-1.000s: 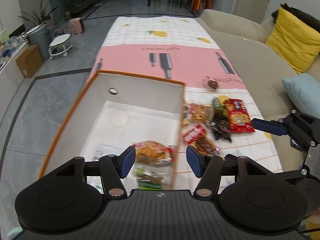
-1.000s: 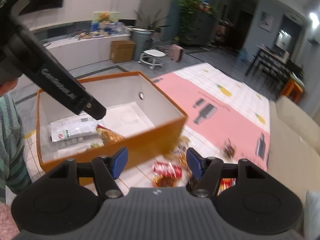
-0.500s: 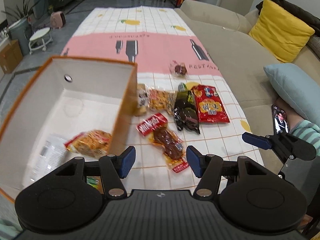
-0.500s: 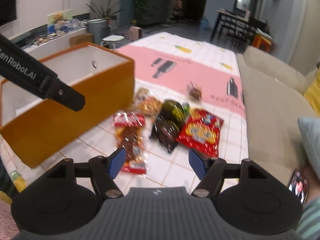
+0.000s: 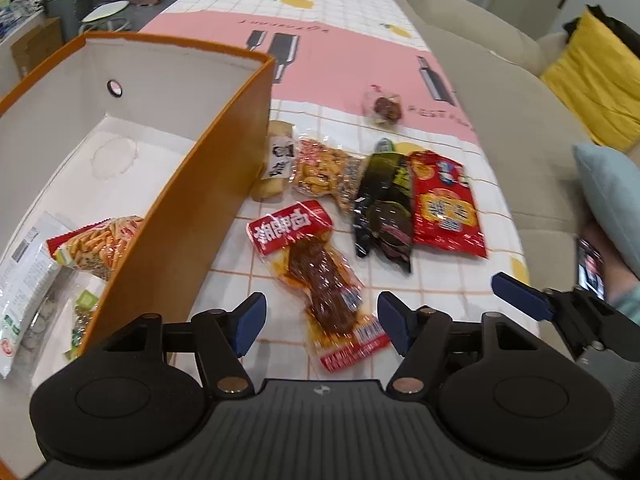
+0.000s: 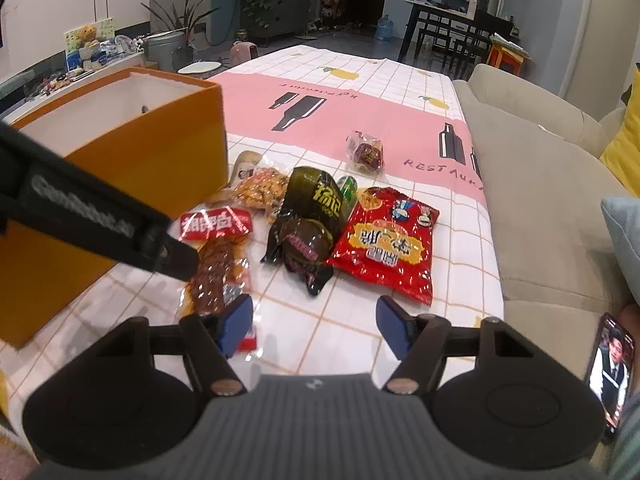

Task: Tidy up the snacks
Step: 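Move both tools back toward the remaining snacks on the table, then reach the left tool to the red-labelled meat packet while the right tool reaches the dark olive bag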

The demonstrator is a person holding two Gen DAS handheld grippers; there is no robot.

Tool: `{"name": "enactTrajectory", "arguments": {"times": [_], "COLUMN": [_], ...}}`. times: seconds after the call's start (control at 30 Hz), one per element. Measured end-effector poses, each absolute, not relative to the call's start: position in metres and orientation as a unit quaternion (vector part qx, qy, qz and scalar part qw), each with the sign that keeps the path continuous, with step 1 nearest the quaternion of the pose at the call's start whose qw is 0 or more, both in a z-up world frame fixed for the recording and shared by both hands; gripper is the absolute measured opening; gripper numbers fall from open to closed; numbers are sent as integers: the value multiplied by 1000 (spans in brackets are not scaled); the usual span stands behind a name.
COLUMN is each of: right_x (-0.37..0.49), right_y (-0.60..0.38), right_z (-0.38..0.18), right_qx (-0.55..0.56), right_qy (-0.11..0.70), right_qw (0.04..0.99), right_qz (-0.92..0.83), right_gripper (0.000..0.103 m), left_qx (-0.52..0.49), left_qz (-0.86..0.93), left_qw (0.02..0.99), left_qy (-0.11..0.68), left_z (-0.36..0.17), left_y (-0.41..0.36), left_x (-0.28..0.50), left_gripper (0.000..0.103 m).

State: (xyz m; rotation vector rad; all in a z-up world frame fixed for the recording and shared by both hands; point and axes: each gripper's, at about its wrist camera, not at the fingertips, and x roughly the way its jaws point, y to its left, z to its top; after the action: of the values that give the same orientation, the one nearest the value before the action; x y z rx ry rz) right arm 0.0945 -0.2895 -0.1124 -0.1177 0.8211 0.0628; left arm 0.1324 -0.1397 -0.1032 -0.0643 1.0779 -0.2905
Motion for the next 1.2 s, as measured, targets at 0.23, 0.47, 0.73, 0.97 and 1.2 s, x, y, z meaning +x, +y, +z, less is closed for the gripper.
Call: {"name": "enactTrajectory", "arguments": {"times": [0.23,0.47,0.73,0.97,1.2], "right_x": [112,127,127,134,142], "right_y": [-287,-275,-278,-272,-260], "right_z": [-123,-141,-144,-149,-160], "right_qx": [-55,-106,-137,-176,-217], "right_qy": [389,392,381,359,343], "right_qw": [919,912,913,914,907], "right_qz": [47,55,54,71,108], "right_gripper": [55,48,47,46,49], "left_qx": [-65,-67,9,10,5], "left_qz": [-103,-87,-86,-125,-134], "left_qw": [830,827,841,838,829], "left_qy": [544,551,534,531,542], "left_z": [-134,-143,-146,-140,-141], "left_y": [-139,-148,-169,-155,-145], "left_x": [154,162,168,169,162], "left_gripper": [77,79,75,49,49]}}
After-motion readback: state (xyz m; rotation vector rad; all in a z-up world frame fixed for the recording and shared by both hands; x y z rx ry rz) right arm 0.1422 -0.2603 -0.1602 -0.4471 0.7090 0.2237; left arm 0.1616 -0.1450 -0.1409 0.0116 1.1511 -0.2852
